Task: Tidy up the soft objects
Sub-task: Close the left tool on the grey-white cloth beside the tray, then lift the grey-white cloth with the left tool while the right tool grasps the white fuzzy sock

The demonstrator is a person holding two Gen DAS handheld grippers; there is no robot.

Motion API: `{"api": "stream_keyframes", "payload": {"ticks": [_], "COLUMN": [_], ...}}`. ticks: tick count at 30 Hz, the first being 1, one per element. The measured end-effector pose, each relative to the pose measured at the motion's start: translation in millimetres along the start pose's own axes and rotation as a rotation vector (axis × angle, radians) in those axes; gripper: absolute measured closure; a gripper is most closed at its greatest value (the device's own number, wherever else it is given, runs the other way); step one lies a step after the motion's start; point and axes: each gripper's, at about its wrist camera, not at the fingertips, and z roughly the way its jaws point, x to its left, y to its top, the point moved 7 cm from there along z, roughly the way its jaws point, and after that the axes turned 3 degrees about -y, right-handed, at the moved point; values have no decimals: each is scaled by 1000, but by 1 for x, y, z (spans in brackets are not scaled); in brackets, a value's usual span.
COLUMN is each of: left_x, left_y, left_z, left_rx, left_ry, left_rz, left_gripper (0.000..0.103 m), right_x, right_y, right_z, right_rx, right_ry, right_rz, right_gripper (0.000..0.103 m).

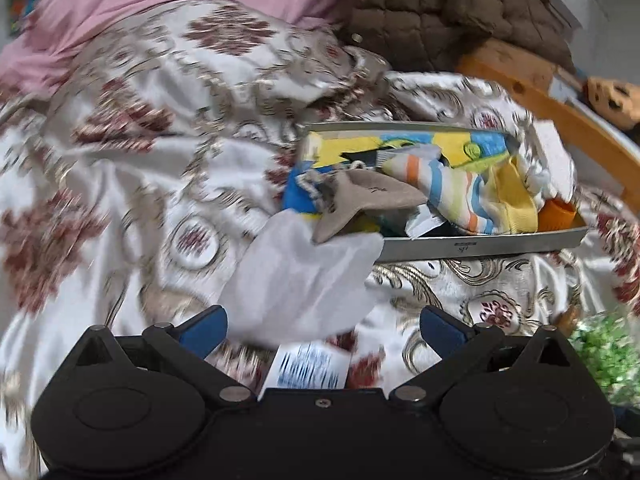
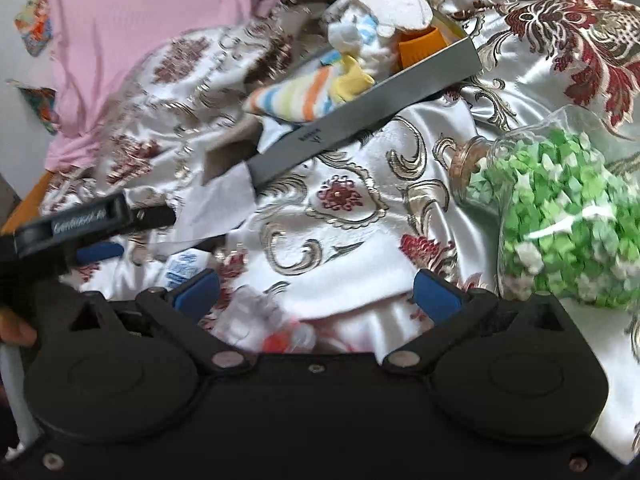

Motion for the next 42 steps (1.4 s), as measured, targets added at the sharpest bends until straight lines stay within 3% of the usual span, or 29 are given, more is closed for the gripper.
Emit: {"api": "stream_keyframes", "payload": {"ticks": [7,13,18,20,24,28,32,35,38,42], "left_x": [-11,-6,1,2,3,0,-8,-18,-30,-43], "left_y": [16,12,8,8,6,8,9,7,5,3], "left_z": [48,73,80,81,83,81,73,64,53,41], "left_rx": [100,200,243,248,258,252,249,252,257,265], "left_ry": [65,84,73,78,75,68,38,12,-19,-44], "left_rz": [121,125,80,77,80,71,92,119,152,178], "left_gripper": [2,17,32,44,63,89,96,99,101,102], "right_x": [11,21,23,26,24,23,20,21,21,19], "right_y": [16,28,30,31,30,28,24,21,20,24], "right_z": [30,49,59,64,67,72,74,74,71,65], "right_rx": [60,119,184,209,256,293,318,323,328,314], "right_ry": [-55,-103,-125,-131,-116,-85,-58,-34,-3,34], "right_rz": [-68,-127,-178,-189,-198,-185,-184,-181,-168,-152], "right_gripper": [1,5,24,35,39,56,76,86,93,96]}}
